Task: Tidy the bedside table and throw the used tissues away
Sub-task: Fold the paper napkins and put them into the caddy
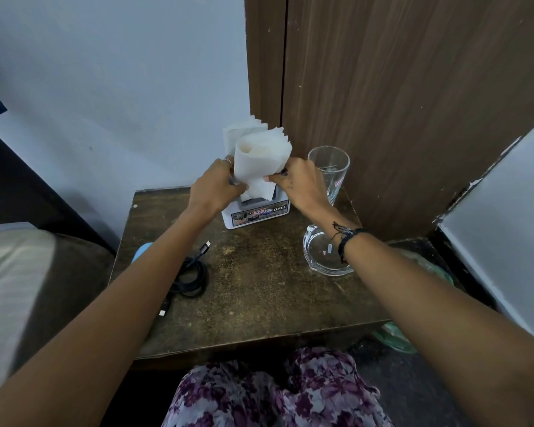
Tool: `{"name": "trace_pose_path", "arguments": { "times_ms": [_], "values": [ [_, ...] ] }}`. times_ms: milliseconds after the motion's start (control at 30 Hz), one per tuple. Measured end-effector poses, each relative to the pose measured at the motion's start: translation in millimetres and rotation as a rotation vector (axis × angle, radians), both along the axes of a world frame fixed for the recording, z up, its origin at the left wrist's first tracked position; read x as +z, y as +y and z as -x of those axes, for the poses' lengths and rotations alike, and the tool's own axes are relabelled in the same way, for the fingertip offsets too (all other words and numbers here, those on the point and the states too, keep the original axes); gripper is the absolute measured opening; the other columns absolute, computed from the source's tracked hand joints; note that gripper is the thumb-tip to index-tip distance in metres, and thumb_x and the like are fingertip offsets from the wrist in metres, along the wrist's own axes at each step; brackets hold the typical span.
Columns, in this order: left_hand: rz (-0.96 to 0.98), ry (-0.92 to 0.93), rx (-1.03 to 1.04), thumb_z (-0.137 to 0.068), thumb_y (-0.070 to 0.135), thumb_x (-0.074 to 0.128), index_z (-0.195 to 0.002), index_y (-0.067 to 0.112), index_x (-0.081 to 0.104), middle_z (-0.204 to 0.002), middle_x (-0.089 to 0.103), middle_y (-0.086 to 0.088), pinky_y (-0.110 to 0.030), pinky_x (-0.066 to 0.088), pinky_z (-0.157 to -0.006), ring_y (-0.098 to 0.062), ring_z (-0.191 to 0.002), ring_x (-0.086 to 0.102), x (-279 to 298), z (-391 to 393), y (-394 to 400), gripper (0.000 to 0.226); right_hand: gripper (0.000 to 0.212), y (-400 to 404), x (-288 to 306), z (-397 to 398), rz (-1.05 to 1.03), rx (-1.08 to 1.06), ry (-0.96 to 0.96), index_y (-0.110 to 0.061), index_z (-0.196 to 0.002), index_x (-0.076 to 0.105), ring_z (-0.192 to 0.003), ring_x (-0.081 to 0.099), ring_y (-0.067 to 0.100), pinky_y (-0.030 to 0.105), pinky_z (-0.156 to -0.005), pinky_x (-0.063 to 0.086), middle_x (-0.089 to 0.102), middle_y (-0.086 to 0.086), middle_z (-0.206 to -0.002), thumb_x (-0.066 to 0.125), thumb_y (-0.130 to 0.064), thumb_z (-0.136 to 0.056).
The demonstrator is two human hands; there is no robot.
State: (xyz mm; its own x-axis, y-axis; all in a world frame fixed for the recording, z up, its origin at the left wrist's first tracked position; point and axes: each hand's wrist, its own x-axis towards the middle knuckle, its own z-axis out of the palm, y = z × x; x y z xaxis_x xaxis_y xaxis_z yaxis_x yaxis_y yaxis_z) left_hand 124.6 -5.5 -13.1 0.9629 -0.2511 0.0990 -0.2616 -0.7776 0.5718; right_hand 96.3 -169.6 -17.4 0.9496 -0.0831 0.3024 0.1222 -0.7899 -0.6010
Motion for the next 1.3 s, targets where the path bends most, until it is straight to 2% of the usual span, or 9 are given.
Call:
{"name": "trace_pose_path", "arguments": {
  "times_ms": [133, 267, 433, 567, 700, 867, 1067, 1200, 1300],
  "values": [
    [0.06, 0.057, -0.04, -0.081, 0.018, 0.064, -0.122, 0.012, 0.045, -0.118, 0.059, -0.008, -0.043, 0.048, -0.085, -0.025, -0.099, 0.056, 3, -2, 3, 0.046, 0.03, 1, 0, -2, -0.021, -0.008, -0.012, -0.002, -0.094, 0.069, -0.069, 0.062, 0.025, 0.036, -0.06, 0.05, 0.072, 0.013, -0.085, 0.068, -0.03, -0.083],
    [0.038, 0.111, -0.085, -0.079, 0.011, 0.066, -0.123, 0.009, 0.041, -0.119, 0.058, -0.008, -0.038, 0.044, -0.084, -0.021, -0.092, 0.051, 7, -4, 0, 0.051, 0.031, 0, 1, -4, 0.011, -0.001, 0.016, 0.0, -0.087, 0.067, -0.064, 0.059, 0.026, 0.031, -0.055, 0.039, 0.068, 0.015, -0.076, 0.068, -0.031, -0.083],
    [0.01, 0.107, -0.118, -0.081, 0.012, 0.065, -0.12, 0.005, 0.048, -0.121, 0.056, -0.015, -0.039, 0.042, -0.086, -0.03, -0.107, 0.054, 8, -4, 1, 0.043, 0.032, -7, 8, -4, 0.037, 0.042, 0.082, 0.0, -0.097, 0.067, -0.077, 0.063, 0.032, 0.043, -0.068, 0.051, 0.069, 0.018, -0.084, 0.069, -0.028, -0.082],
    [-0.02, 0.091, -0.122, -0.082, 0.016, 0.065, -0.118, 0.005, 0.054, -0.12, 0.055, -0.017, -0.035, 0.04, -0.083, -0.029, -0.107, 0.054, 7, -4, 1, 0.039, 0.039, -9, 11, -7, 0.011, 0.075, 0.153, -0.004, -0.106, 0.064, -0.087, 0.062, 0.03, 0.048, -0.077, 0.052, 0.069, 0.016, -0.094, 0.07, -0.032, -0.079],
    [-0.112, 0.107, -0.159, -0.081, 0.02, 0.065, -0.119, -0.001, 0.053, -0.124, 0.051, -0.014, -0.045, 0.046, -0.089, -0.031, -0.104, 0.054, 8, -5, 0, 0.045, 0.053, -12, 13, -8, -0.021, 0.127, 0.223, -0.012, -0.118, 0.057, -0.105, 0.058, 0.033, 0.051, -0.084, 0.05, 0.065, 0.014, -0.11, 0.069, -0.04, -0.074],
    [-0.115, 0.142, -0.163, -0.08, 0.018, 0.063, -0.122, 0.001, 0.049, -0.125, 0.05, -0.012, -0.049, 0.046, -0.091, -0.031, -0.104, 0.054, 9, -6, 0, 0.048, 0.042, -13, 22, -6, 0.001, 0.237, 0.332, -0.011, -0.123, 0.057, -0.109, 0.059, 0.028, 0.046, -0.094, 0.047, 0.064, 0.012, -0.119, 0.066, -0.024, -0.084],
    [-0.092, 0.21, -0.176, -0.073, 0.025, 0.068, -0.13, 0.005, 0.04, -0.13, 0.046, -0.011, -0.052, 0.045, -0.094, -0.031, -0.109, 0.053, 12, -6, 1, 0.067, 0.051, -11, 27, -7, 0.036, 0.284, 0.441, -0.007, -0.128, 0.051, -0.116, 0.055, 0.027, 0.04, -0.1, 0.043, 0.058, 0.012, -0.128, 0.07, -0.013, -0.081],
    [-0.087, 0.254, -0.174, -0.058, 0.036, 0.061, -0.129, 0.007, 0.04, -0.127, 0.048, -0.009, -0.052, 0.047, -0.093, -0.031, -0.107, 0.053, 12, -10, 3, 0.08, 0.046, -7, 24, -6, 0.089, 0.241, 0.425, -0.007, -0.124, 0.054, -0.108, 0.057, 0.029, 0.044, -0.093, 0.047, 0.06, 0.013, -0.123, 0.068, -0.02, -0.082],
    [-0.148, 0.229, -0.175, -0.065, 0.03, 0.063, -0.128, 0.003, 0.042, -0.129, 0.045, -0.01, -0.052, 0.046, -0.093, -0.032, -0.107, 0.054, 15, -6, 2, 0.072, 0.036, -4, 22, -4, 0.103, 0.206, 0.406, -0.007, -0.115, 0.059, -0.096, 0.06, 0.03, 0.042, -0.084, 0.051, 0.062, 0.011, -0.11, 0.065, -0.019, -0.081]
  ]
}}
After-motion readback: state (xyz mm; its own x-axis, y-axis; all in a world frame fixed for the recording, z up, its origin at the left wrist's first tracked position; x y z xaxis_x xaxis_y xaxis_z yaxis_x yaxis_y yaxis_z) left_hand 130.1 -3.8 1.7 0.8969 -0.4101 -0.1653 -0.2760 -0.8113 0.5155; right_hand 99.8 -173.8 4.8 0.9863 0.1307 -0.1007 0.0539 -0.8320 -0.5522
